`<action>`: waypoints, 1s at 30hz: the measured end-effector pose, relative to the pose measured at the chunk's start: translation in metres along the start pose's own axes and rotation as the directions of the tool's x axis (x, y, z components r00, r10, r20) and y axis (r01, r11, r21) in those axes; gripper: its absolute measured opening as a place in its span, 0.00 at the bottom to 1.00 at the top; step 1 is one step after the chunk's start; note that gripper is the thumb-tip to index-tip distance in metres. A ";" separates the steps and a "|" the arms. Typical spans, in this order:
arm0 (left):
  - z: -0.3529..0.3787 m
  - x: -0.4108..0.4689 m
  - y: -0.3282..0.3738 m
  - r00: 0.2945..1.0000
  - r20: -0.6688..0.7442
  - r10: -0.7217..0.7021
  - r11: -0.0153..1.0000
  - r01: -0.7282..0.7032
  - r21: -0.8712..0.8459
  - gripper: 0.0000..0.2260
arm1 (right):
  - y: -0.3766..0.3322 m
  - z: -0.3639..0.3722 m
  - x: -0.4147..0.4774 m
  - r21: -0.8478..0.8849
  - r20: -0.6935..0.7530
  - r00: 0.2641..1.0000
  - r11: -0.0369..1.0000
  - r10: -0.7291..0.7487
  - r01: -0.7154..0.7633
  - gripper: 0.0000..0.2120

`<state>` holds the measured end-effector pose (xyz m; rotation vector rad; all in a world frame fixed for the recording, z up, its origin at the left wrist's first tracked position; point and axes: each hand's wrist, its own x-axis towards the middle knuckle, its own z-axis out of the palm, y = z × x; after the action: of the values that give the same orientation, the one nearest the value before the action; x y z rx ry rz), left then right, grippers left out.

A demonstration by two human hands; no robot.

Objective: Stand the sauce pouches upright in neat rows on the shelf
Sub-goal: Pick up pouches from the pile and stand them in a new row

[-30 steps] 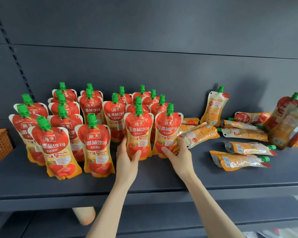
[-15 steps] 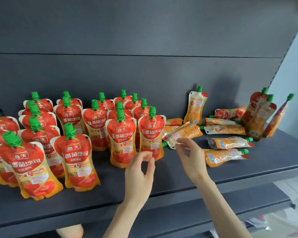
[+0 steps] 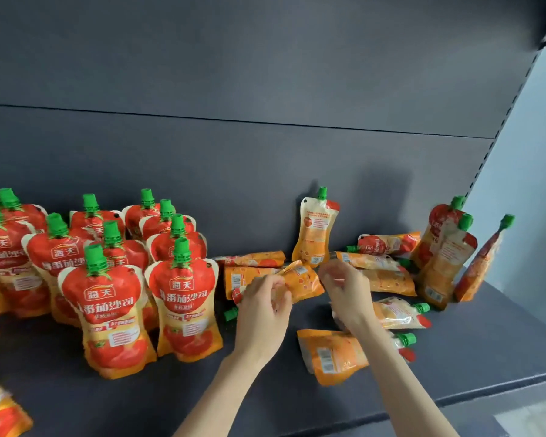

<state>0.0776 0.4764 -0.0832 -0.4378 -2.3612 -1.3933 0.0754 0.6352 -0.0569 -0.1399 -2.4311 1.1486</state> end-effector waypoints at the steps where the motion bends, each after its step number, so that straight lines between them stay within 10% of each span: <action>1: 0.012 0.009 -0.001 0.999 -0.028 -0.022 0.999 0.023 0.034 0.08 | 0.008 -0.002 0.012 -0.001 0.016 1.000 1.000 -0.002 0.002 0.08; 23: 0.055 0.088 -0.024 0.722 -0.453 -0.522 0.627 0.686 0.371 0.26 | 0.064 0.019 0.139 0.157 0.249 0.969 0.987 -0.001 -0.039 0.18; 30: 0.056 0.095 -0.023 0.737 -0.476 -0.481 0.717 0.642 0.270 0.23 | 0.075 0.024 0.139 0.170 0.219 0.975 0.985 -0.025 -0.013 0.16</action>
<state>-0.0255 0.5222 -0.0826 0.6983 -2.4487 -0.9895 -0.0669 0.7050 -0.0779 0.0512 -2.5034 1.4307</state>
